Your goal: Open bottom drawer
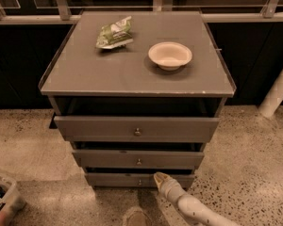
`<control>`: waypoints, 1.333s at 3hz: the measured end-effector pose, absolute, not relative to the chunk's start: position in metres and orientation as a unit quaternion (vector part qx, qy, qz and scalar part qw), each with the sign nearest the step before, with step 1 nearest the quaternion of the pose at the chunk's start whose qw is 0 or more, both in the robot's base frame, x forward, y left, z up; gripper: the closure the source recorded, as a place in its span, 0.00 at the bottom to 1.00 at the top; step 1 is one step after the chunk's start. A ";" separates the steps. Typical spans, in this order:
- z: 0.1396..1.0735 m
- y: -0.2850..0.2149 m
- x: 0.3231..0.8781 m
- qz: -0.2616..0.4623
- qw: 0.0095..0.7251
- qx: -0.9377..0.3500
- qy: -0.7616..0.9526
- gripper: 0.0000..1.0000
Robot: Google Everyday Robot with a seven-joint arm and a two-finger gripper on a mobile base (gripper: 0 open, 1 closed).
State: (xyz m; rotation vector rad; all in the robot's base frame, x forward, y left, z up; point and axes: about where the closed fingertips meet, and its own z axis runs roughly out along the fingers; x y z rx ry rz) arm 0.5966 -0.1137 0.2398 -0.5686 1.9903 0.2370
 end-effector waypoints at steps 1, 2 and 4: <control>0.235 -0.126 0.634 0.062 0.519 -0.217 0.825 1.00; 0.223 -0.136 0.663 0.033 0.515 -0.203 0.832 1.00; 0.211 -0.131 0.657 0.028 0.503 -0.212 0.838 1.00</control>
Offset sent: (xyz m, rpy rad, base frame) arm 0.0993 -0.0354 -0.0360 -0.1167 -0.0188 -0.1980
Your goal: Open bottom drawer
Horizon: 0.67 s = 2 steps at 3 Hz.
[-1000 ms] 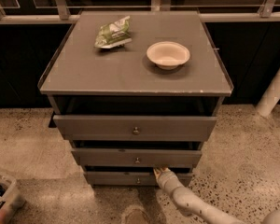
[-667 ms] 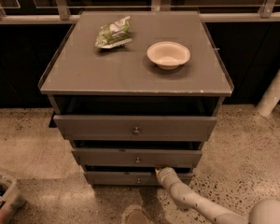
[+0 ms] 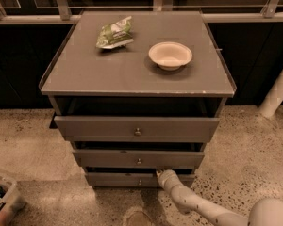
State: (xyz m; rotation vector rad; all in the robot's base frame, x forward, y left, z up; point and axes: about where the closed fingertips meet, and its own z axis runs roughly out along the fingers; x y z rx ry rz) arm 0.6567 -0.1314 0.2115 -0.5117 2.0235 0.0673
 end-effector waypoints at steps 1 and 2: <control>0.195 -0.128 0.643 0.017 0.489 -0.226 0.842 1.00; 0.194 -0.128 0.641 0.014 0.486 -0.227 0.844 1.00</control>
Offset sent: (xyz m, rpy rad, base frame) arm -0.0358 0.0011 -0.0418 -0.0879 0.0595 0.0029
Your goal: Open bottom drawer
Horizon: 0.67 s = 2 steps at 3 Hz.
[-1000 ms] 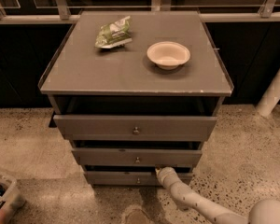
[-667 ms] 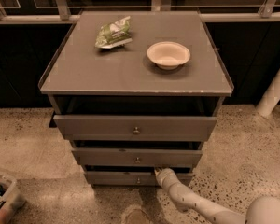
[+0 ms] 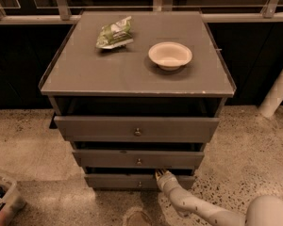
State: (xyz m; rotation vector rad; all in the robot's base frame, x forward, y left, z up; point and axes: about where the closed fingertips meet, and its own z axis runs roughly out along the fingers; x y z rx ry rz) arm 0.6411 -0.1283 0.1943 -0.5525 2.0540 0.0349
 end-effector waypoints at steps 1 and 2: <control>0.197 -0.125 0.641 0.015 0.482 -0.236 0.844 1.00; 0.197 -0.136 0.625 0.029 0.448 -0.248 0.858 1.00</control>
Offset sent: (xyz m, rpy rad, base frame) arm -0.0683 -0.0427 0.0081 -0.0240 0.3126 0.1286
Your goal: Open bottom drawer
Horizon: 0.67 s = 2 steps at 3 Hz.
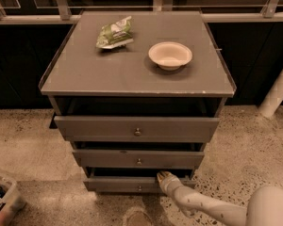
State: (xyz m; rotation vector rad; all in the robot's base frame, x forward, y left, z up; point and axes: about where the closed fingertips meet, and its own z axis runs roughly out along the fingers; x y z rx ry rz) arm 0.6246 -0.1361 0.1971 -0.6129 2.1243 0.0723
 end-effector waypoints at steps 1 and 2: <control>0.203 -0.154 0.590 0.061 0.390 -0.268 0.879 1.00; 0.205 -0.160 0.565 0.087 0.350 -0.283 0.889 1.00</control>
Offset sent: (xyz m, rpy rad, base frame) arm -0.0915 -0.0350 0.0126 0.0274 0.3271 0.1568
